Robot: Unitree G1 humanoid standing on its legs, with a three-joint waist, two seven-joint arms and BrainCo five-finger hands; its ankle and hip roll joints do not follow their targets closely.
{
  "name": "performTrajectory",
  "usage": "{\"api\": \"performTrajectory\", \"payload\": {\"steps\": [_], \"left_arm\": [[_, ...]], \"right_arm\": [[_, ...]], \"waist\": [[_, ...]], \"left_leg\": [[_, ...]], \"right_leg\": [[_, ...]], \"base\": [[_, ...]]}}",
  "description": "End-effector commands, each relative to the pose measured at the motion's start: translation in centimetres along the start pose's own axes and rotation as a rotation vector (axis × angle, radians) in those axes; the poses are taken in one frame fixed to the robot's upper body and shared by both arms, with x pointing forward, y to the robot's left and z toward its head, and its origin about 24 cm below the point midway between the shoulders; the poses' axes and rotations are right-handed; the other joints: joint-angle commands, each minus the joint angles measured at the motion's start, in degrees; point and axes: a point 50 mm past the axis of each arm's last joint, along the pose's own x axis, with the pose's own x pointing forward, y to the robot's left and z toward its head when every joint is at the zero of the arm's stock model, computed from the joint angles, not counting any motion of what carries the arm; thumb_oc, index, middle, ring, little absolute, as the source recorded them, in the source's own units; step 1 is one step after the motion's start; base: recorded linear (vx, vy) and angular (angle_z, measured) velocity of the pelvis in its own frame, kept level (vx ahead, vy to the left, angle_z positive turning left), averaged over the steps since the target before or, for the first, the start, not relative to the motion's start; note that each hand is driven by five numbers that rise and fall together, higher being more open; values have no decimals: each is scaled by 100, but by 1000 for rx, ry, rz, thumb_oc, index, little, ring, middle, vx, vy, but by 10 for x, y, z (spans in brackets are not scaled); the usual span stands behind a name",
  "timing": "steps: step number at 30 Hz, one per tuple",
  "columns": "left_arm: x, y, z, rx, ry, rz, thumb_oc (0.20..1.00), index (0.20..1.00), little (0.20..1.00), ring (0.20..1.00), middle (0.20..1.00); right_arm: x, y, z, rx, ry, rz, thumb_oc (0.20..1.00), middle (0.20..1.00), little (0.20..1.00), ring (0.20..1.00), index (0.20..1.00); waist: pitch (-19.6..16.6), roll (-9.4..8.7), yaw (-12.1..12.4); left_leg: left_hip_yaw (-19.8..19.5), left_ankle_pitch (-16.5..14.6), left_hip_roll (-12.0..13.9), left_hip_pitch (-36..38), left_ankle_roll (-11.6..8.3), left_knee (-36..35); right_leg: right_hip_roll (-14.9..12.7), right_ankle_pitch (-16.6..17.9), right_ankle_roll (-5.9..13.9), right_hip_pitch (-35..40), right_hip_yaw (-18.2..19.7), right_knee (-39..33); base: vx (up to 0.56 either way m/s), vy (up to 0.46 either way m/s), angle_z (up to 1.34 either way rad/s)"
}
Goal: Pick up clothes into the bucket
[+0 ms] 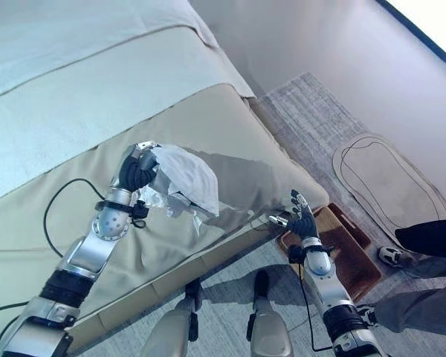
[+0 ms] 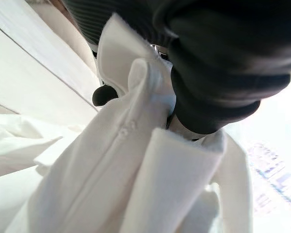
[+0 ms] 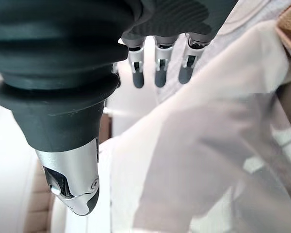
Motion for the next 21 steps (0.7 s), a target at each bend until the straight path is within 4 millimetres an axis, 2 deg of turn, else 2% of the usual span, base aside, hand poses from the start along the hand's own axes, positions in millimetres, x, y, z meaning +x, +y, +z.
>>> {"api": "performTrajectory", "payload": {"steps": [1,8,16,21], "left_arm": [[25,13,45,-114,-223,74,200,200,200,200,200],[37,9,44,-79,-197,80,200,200,200,200,200],[38,36,35,-29,-156,229,200,200,200,200,200],[35,57,44,-14,-214,337,200,200,200,200,200]], "right_arm": [[-2,10,8,-24,-54,48,1000,1000,1000,1000,1000],[-5,15,5,-24,-41,70,1000,1000,1000,1000,1000],[-15,11,-8,-25,3,51,1000,1000,1000,1000,1000],[-20,10,-12,-11,16,50,1000,1000,1000,1000,1000]], "waist": [[-460,-151,2],[-564,-144,-48],[-645,-148,-75],[-694,-156,-73]], "left_leg": [[59,-374,80,-90,-27,490],[98,-382,99,20,-23,430],[128,-397,102,64,-13,399],[126,-415,104,82,-25,404]], "right_leg": [[-233,-163,218,-35,-77,390],[-214,-177,220,27,-73,360],[-186,-173,222,72,-50,309],[-189,-189,222,134,-75,286]], "base": [[0,0,0],[18,-2,0],[0,0,0],[0,0,0]]}}
